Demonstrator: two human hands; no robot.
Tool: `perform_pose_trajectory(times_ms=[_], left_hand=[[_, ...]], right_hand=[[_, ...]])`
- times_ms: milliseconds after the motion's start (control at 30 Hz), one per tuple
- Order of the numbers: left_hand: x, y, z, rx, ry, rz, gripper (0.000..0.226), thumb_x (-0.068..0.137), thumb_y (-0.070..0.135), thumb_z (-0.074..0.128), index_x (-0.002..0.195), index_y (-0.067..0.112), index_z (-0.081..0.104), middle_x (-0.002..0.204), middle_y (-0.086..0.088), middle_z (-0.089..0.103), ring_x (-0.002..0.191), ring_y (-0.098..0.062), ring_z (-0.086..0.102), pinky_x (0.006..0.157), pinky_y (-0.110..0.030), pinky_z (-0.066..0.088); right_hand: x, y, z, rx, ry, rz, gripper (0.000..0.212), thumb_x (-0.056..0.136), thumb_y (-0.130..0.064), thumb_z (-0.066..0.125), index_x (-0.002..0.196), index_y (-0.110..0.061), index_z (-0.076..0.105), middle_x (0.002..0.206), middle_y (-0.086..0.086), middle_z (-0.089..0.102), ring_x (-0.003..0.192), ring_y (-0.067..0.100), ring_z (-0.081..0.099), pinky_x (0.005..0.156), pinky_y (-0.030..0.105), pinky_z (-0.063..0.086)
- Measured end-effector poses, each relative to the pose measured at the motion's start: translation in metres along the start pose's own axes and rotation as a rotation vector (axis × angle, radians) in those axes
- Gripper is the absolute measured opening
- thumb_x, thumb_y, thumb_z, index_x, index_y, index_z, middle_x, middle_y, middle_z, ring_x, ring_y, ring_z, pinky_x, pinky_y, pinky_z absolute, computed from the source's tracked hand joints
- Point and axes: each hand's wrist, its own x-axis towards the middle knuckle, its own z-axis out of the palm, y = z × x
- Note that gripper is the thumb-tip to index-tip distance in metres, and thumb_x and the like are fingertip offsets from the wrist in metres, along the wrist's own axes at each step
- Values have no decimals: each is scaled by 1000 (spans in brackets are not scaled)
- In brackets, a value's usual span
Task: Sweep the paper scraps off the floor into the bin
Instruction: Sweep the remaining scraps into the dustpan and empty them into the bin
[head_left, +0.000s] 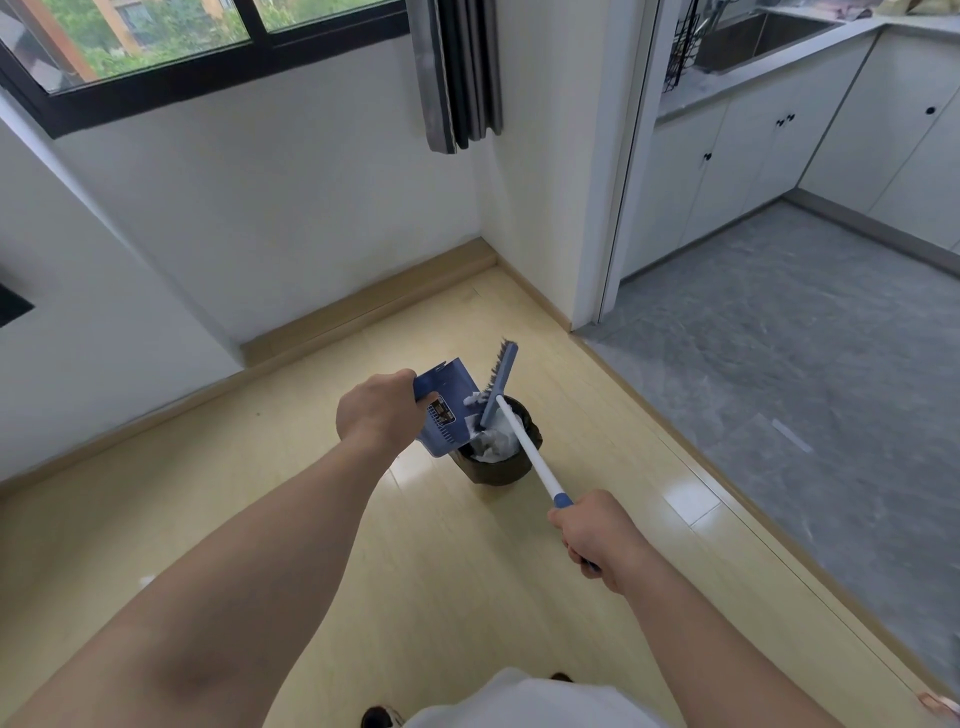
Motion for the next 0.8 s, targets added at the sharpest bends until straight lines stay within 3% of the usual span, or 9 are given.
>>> perform_pose_trajectory(times_ms=[167,433,800], left_hand=[[2,0,3,-1,-12,-7,29,96,50,46,85,25,55,77,2,59,68,-25,57,54,-26,38],[0,0,1,27,-9,6,28,97,48,45,86,24,54,75,3,58,66,-24,57,52,-25,37],[-15,12,-11,117,22,115,23,99,42,44,91,23,56,79,4,57,65,-23,54,52,-25,31]], right_hand=[[5,-2,-5,-30,25,-29,3,89,-10,51,87,-8,53,66,7,42,50,17,34,41,19,27],[-1,-10,-15,80,31,-20,16,90,-9,53,75,-9,50,61,8,41,46,17,32,41,18,24],[-6,-16,-8,149,24,18,11,89,-6,52,78,-7,51,58,7,40,43,16,30,39,15,23]])
